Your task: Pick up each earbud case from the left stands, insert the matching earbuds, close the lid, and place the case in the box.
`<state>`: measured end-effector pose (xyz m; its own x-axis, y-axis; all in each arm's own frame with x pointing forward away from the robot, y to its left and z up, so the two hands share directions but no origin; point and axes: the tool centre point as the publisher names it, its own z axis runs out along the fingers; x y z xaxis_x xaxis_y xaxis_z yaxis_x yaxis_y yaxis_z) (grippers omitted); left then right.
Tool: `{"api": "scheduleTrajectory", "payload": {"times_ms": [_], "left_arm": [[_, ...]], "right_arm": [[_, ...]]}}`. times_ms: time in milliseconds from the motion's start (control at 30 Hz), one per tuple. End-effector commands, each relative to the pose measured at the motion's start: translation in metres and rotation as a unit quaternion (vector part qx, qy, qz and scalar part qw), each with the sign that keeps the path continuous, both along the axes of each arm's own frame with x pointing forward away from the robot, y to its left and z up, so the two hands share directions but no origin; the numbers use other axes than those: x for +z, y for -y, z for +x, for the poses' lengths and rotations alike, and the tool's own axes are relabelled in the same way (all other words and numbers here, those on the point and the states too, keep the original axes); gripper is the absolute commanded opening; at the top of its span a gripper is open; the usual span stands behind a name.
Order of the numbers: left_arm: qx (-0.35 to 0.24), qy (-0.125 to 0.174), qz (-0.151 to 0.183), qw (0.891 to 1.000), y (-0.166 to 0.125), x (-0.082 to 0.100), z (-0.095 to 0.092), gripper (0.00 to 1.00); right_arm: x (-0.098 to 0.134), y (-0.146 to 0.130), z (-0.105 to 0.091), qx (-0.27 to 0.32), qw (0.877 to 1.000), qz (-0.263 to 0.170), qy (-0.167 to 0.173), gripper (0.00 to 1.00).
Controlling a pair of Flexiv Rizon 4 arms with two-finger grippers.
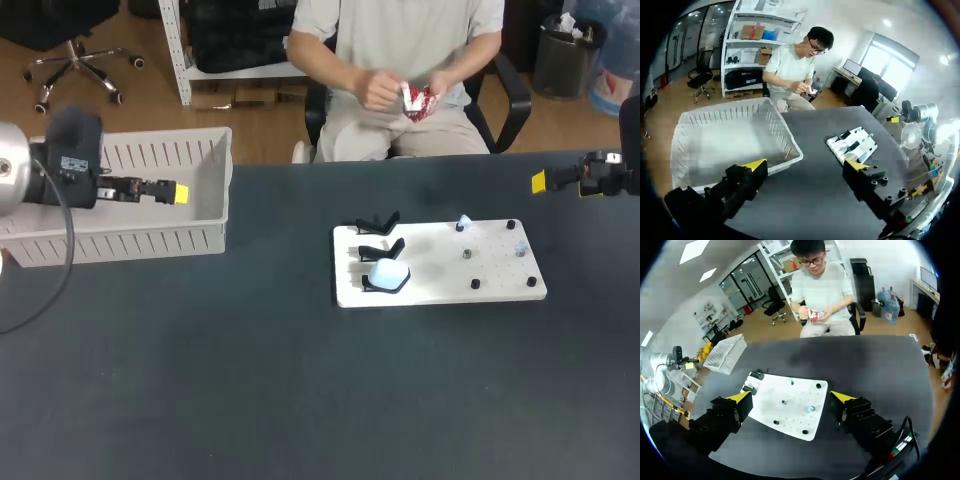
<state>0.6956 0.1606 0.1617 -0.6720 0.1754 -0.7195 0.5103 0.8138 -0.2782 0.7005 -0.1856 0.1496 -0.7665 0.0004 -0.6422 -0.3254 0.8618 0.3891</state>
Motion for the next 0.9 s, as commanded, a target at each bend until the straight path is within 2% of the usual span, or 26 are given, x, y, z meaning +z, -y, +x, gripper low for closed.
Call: {"api": "scheduleTrajectory", "payload": {"times_ms": [33,200,267,333,567,733,900], "left_arm": [[-0.084,0.071,0.024,0.994,0.012,0.002,0.008,1.00],[-0.156,0.115,0.032,0.980,0.033,0.009,0.004,1.00],[-0.196,0.141,0.050,0.969,0.047,0.010,-0.002,1.00],[-0.228,0.157,0.047,0.960,0.057,0.009,-0.008,1.00],[-0.309,0.154,0.030,0.938,0.092,-0.008,-0.018,1.00],[-0.364,0.169,0.009,0.916,0.124,-0.023,-0.029,1.00],[-0.397,0.165,-0.009,0.903,0.144,-0.037,-0.033,1.00]], "right_arm": [[0.000,0.001,0.000,0.001,1.000,0.000,0.000,1.00],[0.000,0.001,0.000,0.001,1.000,0.000,0.000,1.00],[0.000,0.001,0.000,0.001,1.000,0.000,0.000,1.00],[0.000,0.001,0.000,0.001,1.000,0.000,0.000,1.00],[0.000,0.001,0.000,0.001,1.000,0.000,0.000,1.00],[0.000,0.001,0.000,0.001,1.000,0.000,0.000,1.00],[0.000,0.001,0.000,0.001,1.000,0.000,0.000,1.00]]}}
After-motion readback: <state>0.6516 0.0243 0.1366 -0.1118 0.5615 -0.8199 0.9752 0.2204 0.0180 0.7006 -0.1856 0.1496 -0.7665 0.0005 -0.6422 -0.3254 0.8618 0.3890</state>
